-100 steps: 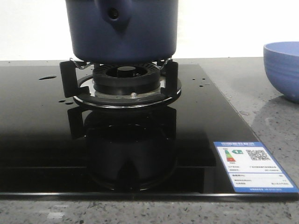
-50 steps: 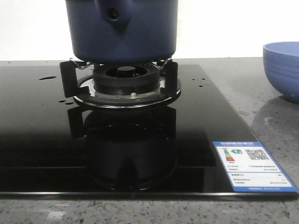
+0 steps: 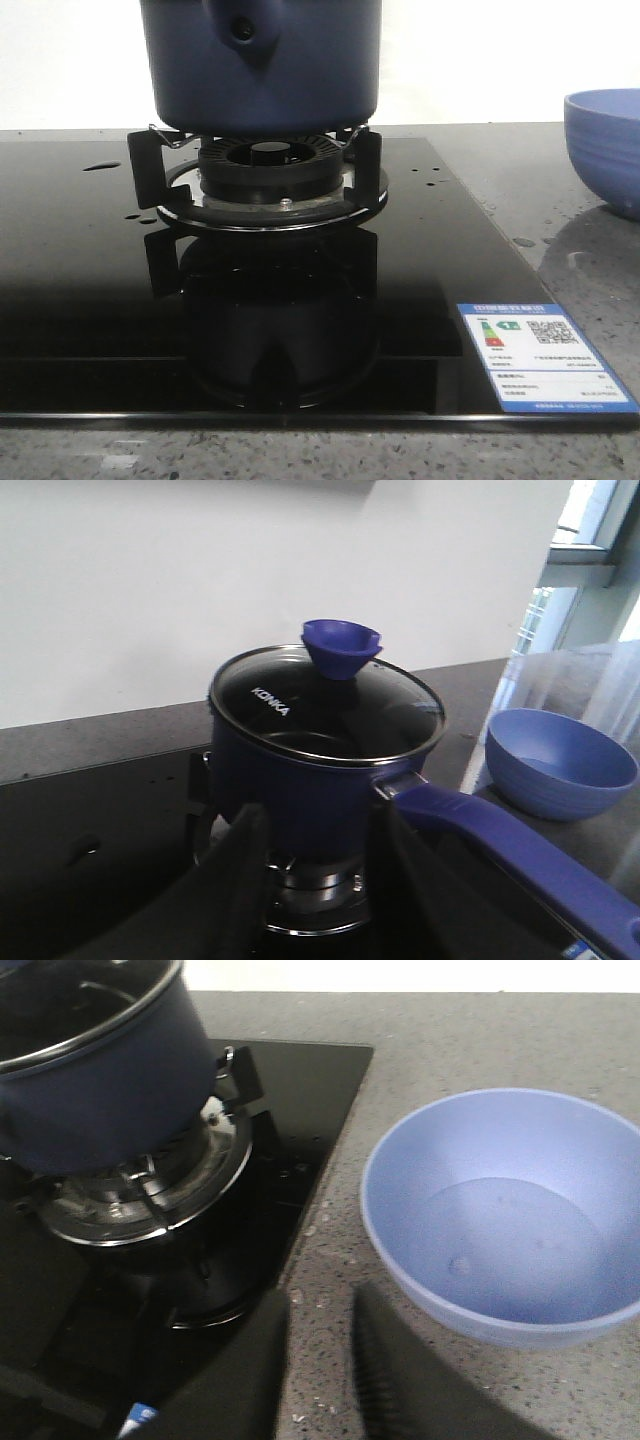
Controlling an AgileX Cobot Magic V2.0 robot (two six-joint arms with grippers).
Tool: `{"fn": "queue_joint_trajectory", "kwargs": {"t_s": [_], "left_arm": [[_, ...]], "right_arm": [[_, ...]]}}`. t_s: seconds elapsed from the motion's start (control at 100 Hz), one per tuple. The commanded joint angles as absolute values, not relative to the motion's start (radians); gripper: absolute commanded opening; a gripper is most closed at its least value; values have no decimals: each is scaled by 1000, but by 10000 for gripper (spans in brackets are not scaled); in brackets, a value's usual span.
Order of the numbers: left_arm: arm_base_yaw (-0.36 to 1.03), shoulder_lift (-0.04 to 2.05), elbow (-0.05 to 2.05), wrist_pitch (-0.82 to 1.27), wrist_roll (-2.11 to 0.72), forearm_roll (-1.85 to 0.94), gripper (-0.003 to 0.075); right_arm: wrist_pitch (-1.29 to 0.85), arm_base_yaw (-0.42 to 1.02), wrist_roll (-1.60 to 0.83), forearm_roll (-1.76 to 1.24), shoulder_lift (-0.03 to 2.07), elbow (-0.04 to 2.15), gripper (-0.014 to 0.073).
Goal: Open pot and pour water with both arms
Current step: 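Grasp the purple knob with the left gripper and lift the lid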
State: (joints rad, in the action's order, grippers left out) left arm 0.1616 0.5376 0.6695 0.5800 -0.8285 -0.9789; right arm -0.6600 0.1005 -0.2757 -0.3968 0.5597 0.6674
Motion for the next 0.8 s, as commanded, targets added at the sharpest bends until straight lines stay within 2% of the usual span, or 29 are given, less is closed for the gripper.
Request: {"fn": "queue_joint_trajectory", "kwargs": {"t_s": [0.0, 0.03, 0.08, 0.29, 0.56, 0.73, 0.79], "left_arm": [[198, 586, 712, 556, -880, -1061, 433], [207, 600, 715, 561, -895, -1070, 460], [222, 623, 720, 570, -934, -1093, 462], [277, 752, 759, 568, -1144, -1275, 419], [290, 986, 872, 570, -1278, -1399, 428], [290, 1114, 963, 605, -1324, -1411, 552], [290, 1150, 995, 610, -1328, -1417, 570]], "right_arm": [[-591, 105, -292, -424, 571, 703, 386], [-591, 105, -292, -424, 571, 703, 432], [-591, 105, -292, -424, 571, 704, 457], [-591, 105, -292, -427, 571, 704, 457], [-597, 105, -292, -427, 571, 704, 457], [-603, 105, -292, -427, 571, 704, 457], [-603, 105, -292, -427, 571, 704, 457]]}}
